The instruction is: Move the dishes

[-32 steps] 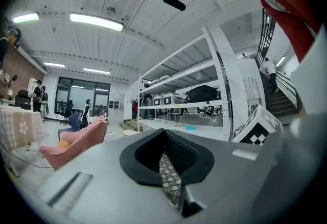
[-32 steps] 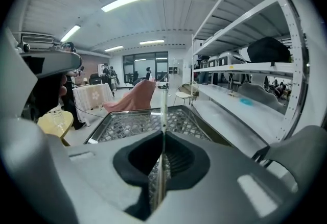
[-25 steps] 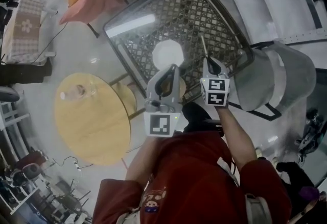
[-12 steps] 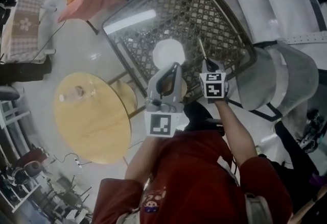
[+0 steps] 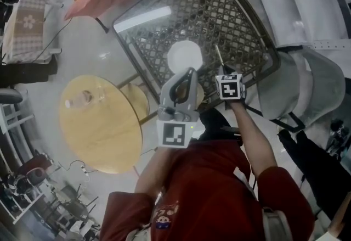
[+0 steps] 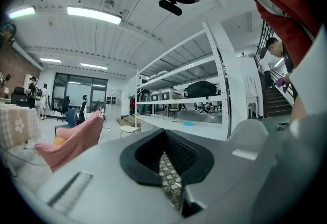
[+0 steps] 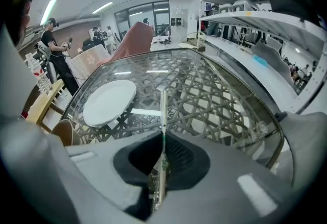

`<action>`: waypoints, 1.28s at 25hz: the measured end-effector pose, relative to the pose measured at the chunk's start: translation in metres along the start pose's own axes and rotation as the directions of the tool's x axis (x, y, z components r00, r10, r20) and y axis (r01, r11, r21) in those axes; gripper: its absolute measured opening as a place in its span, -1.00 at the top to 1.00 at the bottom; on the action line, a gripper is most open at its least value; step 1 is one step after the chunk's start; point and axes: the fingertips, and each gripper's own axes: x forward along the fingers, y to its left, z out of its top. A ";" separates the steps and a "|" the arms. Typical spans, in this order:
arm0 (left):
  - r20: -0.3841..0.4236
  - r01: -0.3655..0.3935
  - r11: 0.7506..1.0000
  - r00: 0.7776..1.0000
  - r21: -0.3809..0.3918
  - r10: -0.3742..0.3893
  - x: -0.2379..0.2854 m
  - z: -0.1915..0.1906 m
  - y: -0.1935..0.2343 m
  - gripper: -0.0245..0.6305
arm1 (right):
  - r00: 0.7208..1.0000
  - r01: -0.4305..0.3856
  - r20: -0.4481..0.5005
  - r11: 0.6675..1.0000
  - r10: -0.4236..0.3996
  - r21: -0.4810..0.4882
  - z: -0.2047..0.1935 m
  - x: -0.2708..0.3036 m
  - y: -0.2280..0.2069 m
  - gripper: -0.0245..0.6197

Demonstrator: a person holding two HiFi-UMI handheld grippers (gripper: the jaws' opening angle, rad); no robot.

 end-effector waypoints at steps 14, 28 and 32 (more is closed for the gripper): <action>0.015 -0.004 1.000 1.000 0.012 0.004 -0.003 0.001 0.003 0.91 | 0.998 0.014 -0.066 1.000 -0.012 0.024 -0.004 0.008 -0.004 0.78; 0.089 -0.085 0.996 0.992 0.009 0.084 -0.040 0.029 0.032 0.91 | 0.990 -0.003 0.140 1.000 0.002 0.003 0.041 -0.048 0.016 0.60; 0.115 -0.115 0.993 0.987 0.003 0.114 -0.056 0.037 0.040 0.91 | 0.977 -0.022 0.209 0.999 0.027 -0.026 0.059 -0.070 0.038 0.60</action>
